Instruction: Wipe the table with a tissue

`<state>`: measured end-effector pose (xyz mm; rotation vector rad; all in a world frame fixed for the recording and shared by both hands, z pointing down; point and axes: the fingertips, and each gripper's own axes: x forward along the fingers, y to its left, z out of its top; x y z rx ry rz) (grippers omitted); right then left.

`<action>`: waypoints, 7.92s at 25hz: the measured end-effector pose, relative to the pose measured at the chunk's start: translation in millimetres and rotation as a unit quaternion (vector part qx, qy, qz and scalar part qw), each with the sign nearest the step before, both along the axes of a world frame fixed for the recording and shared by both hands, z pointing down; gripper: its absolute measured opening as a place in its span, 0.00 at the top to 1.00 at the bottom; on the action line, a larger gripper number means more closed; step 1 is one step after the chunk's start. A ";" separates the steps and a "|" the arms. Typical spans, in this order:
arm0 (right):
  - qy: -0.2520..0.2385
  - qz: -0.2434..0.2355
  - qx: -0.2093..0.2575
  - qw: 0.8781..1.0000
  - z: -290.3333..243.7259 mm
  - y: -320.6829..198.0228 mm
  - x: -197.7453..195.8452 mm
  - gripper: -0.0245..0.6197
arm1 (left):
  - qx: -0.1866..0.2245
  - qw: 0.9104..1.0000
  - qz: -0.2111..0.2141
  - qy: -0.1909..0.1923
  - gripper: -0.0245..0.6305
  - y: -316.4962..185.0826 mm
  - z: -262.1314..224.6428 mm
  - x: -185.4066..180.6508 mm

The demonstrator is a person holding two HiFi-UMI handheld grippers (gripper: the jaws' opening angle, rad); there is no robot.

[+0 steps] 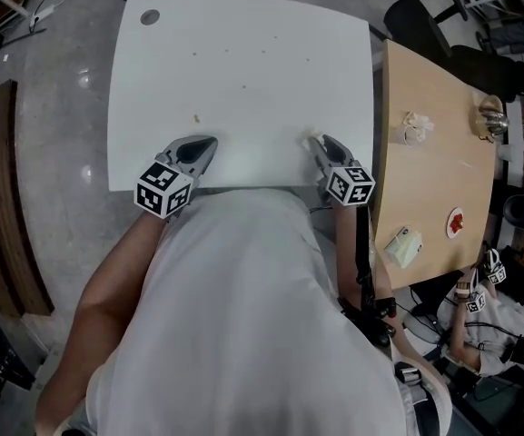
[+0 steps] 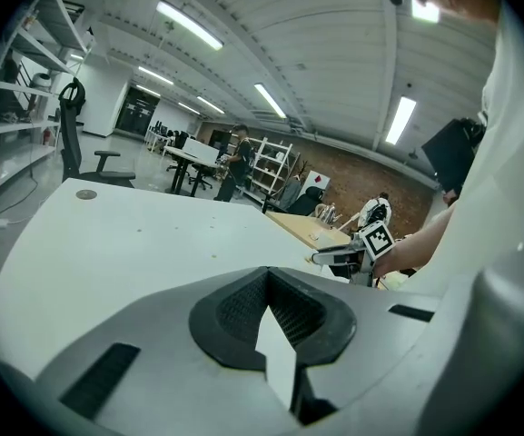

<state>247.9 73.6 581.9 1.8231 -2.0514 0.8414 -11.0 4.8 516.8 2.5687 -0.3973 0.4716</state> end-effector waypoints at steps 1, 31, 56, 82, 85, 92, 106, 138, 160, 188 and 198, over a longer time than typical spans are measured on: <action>0.003 0.020 0.001 1.000 -3.3 4.2 11.3 0.78 | -0.001 1.000 0.003 0.000 0.96 1.0 1.1 -0.8; 0.082 -0.094 -0.017 0.992 12.4 -100.5 23.6 0.78 | -0.003 0.997 -0.062 -0.052 0.96 10.5 -0.5 -5.6; 0.123 -0.073 -0.021 0.989 31.9 -240.9 92.1 0.78 | -0.045 0.989 -0.105 -0.092 0.96 12.9 16.0 4.8; 0.183 -0.101 -0.055 0.976 46.6 -184.6 64.9 0.78 | -0.032 0.990 -0.103 -0.093 0.95 12.9 12.5 14.1; 0.036 -0.012 -0.033 0.999 28.0 -171.7 79.4 0.78 | -0.026 0.991 -0.094 -0.091 0.96 12.3 7.8 19.1; -0.002 0.079 -0.014 0.997 16.2 -143.4 134.8 0.78 | -0.016 0.992 -0.081 -0.097 0.96 11.8 6.7 22.6; 0.156 -0.075 -0.045 0.984 46.0 -164.7 75.1 0.78 | -0.019 0.989 -0.105 -0.101 0.96 12.8 9.0 14.3; 0.183 -0.170 -0.016 0.968 43.3 -313.1 -5.7 0.78 | -0.045 0.972 -0.201 -0.109 0.96 -5.2 12.0 -59.4; -0.089 0.134 -0.018 0.987 15.0 -183.3 124.2 0.78 | -0.024 0.990 -0.117 -0.082 0.96 2.2 9.9 -11.9; 0.175 -0.215 0.004 0.961 33.8 -269.5 -21.1 0.78 | -0.028 0.979 -0.186 -0.084 0.96 -10.0 5.7 -51.2; 0.196 -0.211 0.011 0.958 42.6 -276.0 -28.3 0.78 | -0.042 0.969 -0.225 -0.088 0.95 -2.2 10.5 -74.2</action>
